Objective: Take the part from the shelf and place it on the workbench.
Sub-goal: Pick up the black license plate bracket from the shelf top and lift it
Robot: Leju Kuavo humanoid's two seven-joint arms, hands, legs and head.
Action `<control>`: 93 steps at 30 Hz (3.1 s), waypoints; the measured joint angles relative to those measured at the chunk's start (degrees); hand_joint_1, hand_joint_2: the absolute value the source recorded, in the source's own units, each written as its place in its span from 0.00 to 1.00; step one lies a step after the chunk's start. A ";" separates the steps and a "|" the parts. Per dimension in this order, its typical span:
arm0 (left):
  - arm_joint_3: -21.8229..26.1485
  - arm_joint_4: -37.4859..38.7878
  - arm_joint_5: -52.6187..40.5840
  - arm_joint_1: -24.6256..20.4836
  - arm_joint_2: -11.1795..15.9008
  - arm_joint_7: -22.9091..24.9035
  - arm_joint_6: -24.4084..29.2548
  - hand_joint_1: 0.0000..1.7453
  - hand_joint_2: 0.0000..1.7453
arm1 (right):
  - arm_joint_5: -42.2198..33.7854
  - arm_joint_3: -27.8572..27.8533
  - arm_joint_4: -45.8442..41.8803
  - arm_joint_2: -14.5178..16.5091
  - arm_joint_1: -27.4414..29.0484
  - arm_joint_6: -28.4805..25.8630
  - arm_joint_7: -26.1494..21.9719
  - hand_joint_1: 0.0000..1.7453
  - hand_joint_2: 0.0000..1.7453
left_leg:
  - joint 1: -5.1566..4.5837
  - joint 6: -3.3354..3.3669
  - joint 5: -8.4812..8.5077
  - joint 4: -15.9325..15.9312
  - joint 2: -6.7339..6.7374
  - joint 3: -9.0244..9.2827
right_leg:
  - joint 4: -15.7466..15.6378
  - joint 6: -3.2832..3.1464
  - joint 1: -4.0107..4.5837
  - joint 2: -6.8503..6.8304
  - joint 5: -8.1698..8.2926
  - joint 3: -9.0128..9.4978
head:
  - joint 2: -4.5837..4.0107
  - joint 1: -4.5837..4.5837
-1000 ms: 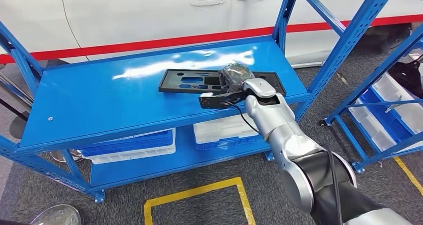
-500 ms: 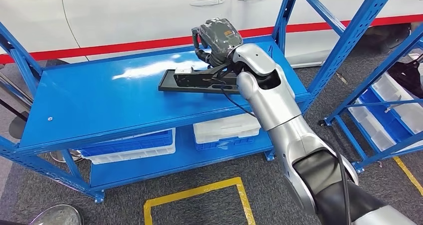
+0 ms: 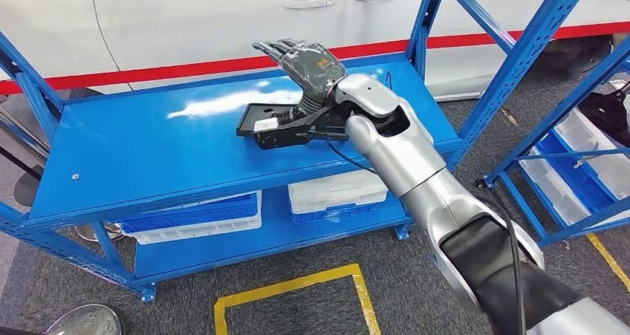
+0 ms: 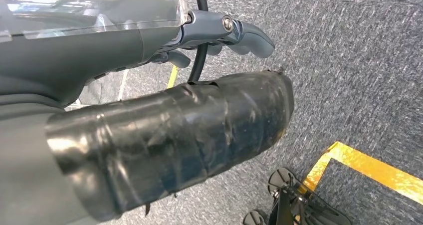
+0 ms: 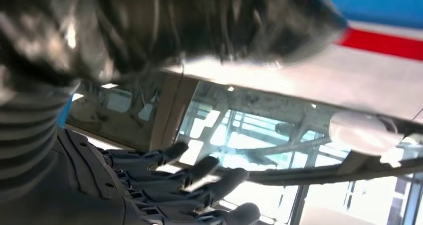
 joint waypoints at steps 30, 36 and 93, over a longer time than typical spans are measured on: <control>0.05 0.00 -2.50 -0.22 -0.01 0.66 -0.37 0.00 0.00 | -0.60 2.71 18.56 0.10 3.58 -2.64 0.57 0.00 0.00 | 0.00 0.00 0.00 0.00 -0.03 0.00 | 0.00 0.00 0.00 -0.05 0.00 0.02 | 0.00 0.00; 0.04 0.00 -3.73 -0.24 -0.02 0.82 -0.55 0.00 0.00 | -0.04 2.71 26.41 -0.44 4.30 -2.49 8.03 0.00 0.00 | -0.01 0.00 0.00 0.01 -0.05 0.01 | -0.01 0.00 -0.01 -0.07 0.00 0.02 | 0.00 0.00; 0.40 0.01 -5.90 -0.42 -0.02 1.80 -0.50 0.00 0.00 | 8.63 -1.99 33.46 -5.88 -0.25 -4.40 12.09 0.00 0.75 | -0.06 0.04 0.02 0.04 -0.08 0.01 | -0.03 0.07 -0.03 -0.10 0.06 0.08 | 0.00 0.00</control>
